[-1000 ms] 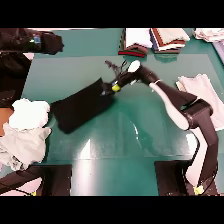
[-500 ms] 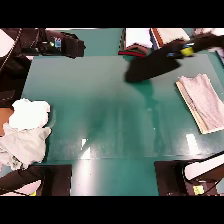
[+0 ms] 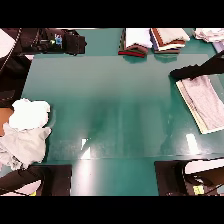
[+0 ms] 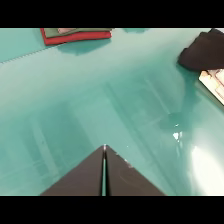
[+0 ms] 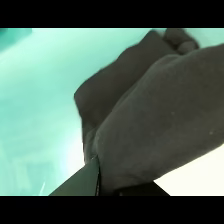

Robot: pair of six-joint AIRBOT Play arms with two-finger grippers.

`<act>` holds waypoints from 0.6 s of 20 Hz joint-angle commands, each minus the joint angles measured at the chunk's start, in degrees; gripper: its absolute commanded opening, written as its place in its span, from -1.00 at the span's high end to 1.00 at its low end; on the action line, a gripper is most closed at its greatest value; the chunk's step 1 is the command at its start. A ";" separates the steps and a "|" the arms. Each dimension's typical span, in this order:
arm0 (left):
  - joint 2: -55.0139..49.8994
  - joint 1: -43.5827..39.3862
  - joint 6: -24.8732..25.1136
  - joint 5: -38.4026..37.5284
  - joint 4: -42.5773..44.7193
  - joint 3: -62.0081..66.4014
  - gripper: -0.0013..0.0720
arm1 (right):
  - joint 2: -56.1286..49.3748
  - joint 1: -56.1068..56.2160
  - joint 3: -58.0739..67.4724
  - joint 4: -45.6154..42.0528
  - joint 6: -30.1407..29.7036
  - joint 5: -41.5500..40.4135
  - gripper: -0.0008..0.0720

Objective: Fold the shirts.

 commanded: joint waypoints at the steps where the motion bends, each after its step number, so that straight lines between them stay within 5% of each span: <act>1: 0.00 -0.02 -0.22 0.11 -0.02 0.00 0.86 | 3.21 -0.13 0.07 -0.59 0.24 -4.50 0.92; 5: 0.00 -0.02 -0.20 -0.70 -0.02 0.00 0.86 | 8.17 0.61 0.04 -1.01 0.28 -4.81 0.92; 12: 0.00 -0.02 0.04 -1.09 0.00 0.00 0.86 | 10.45 0.37 -0.15 -11.89 4.17 6.88 0.92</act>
